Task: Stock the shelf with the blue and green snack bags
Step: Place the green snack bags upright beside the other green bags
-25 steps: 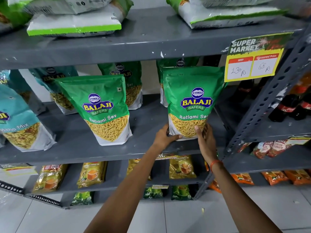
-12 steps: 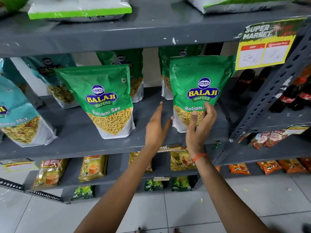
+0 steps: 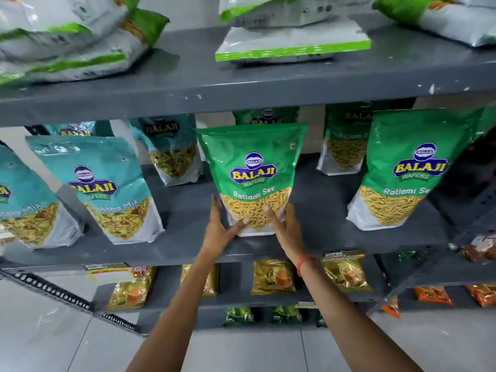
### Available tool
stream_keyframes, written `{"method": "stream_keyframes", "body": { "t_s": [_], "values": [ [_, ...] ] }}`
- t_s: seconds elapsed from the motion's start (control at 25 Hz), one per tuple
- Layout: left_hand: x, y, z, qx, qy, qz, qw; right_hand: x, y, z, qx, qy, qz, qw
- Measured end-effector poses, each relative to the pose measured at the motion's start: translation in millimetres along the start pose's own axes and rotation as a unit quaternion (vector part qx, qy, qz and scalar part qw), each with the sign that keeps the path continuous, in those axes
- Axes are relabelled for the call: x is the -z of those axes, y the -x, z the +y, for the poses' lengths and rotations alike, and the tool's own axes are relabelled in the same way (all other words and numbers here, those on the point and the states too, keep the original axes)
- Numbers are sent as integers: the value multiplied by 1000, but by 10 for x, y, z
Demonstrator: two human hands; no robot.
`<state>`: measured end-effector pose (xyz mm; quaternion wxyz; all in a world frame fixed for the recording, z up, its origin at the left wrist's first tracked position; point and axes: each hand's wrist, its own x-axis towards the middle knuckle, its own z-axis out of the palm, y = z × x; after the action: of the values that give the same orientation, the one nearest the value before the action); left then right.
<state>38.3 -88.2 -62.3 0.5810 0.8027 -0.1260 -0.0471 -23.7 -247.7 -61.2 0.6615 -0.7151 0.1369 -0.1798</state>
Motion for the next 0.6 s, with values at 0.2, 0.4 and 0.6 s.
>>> {"method": "stream_keyframes", "body": {
  "t_s": [0.2,0.4,0.6],
  "values": [
    [-56,-49,-102,102,-12,-71,992,222,-17,162,-43,62,-49,996],
    [-435,92,55,96,-49,-53,993,594,-88,218,-53,48,-54,996],
    [-438,106,38,93,-61,-47,993,643,-93,194,-72,87,-93,989]
  ]
}}
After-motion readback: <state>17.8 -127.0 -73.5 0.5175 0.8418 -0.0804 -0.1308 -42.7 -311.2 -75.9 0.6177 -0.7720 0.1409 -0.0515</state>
